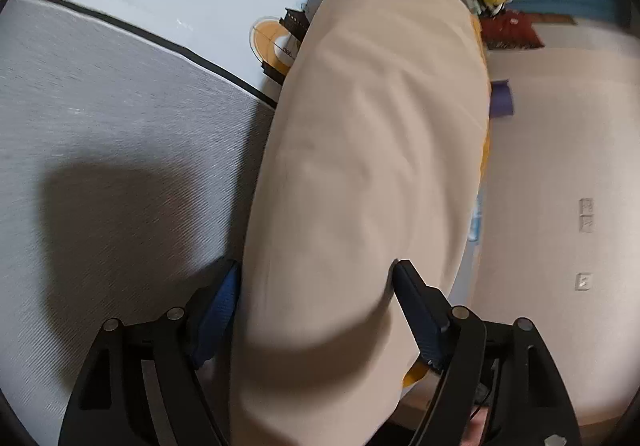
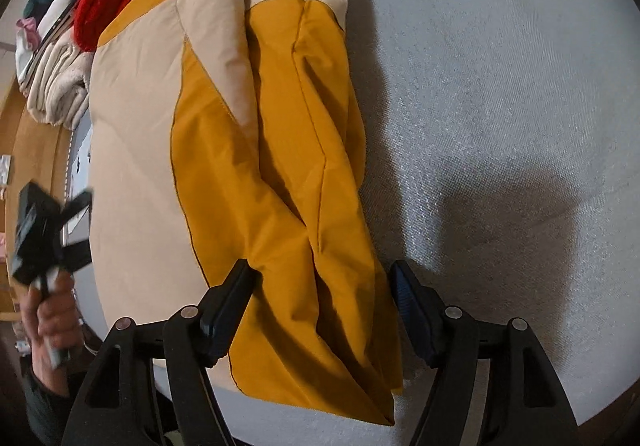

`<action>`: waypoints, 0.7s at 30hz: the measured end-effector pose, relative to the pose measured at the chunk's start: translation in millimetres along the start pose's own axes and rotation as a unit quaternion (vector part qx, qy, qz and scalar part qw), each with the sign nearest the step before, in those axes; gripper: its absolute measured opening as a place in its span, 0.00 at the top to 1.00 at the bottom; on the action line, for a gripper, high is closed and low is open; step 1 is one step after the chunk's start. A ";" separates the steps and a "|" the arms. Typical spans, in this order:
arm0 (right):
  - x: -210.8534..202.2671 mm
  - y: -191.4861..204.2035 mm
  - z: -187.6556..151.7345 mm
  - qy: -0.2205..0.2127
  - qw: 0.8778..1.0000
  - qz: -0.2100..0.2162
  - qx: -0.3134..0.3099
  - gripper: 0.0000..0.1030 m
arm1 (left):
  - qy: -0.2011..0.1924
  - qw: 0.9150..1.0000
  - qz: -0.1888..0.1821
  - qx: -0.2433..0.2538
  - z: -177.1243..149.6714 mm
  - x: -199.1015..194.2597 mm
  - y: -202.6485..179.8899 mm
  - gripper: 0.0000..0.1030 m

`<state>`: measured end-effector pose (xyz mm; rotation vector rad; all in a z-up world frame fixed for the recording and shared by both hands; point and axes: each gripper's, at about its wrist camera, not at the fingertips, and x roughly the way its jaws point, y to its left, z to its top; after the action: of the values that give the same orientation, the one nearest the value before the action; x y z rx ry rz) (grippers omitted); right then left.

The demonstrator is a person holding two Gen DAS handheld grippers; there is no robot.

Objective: Fold large clothes

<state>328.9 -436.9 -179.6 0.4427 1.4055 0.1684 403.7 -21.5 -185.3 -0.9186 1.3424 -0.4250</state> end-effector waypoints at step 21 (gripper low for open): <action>16.2 145.6 12.9 -0.082 0.991 0.084 -0.071 0.86 | -0.165 0.981 0.105 0.020 42.2 -131.2 -1.4 0.56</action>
<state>365.3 -301.4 -135.5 0.4462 1.1864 0.3594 415.0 87.7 -101.9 -0.7663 1.1073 -0.1278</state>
